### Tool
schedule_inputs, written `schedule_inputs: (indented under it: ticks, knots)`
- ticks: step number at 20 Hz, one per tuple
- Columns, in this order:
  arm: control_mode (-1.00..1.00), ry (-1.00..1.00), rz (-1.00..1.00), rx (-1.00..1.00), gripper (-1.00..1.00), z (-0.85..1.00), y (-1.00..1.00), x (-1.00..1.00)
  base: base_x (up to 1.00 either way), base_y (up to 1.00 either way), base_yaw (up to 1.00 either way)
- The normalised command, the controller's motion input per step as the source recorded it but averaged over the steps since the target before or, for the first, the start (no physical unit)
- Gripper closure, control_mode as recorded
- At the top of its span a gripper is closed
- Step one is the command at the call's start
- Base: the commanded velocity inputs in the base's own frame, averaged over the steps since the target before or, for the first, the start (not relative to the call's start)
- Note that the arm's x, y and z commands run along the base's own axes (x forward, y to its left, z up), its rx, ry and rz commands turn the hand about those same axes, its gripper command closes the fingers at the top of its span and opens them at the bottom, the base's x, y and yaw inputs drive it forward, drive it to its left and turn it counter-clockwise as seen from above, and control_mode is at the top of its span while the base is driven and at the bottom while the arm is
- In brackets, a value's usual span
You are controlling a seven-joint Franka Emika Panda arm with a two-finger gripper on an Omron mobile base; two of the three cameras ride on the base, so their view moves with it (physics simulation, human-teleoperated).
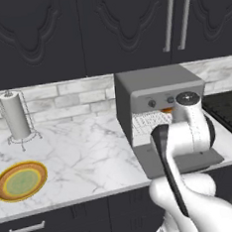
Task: Pick up the bagel from the plate, place it on the toaster oven rack, close the door, and set the timer.
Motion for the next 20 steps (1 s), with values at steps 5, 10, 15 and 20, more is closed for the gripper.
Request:
schedule_inputs:
  ticks: [5, 10, 15, 20]
  knots:
    - [-1.00, 0.17, 0.20, -0.26, -1.00, -0.03, 0.79, -0.32, 0.00, 0.00, 0.00]
    - [-1.00, 0.06, 0.16, -0.19, -1.00, -0.40, 0.53, -0.23, 0.00, 0.00, 0.00]
    - [-1.00, 0.00, 0.14, -0.09, -1.00, -0.64, 0.12, -0.08, 0.00, 0.00, 0.00]
    - [-1.00, 0.00, 0.12, -0.07, -1.00, -0.71, 0.02, 0.00, 0.00, 0.00, 0.00]
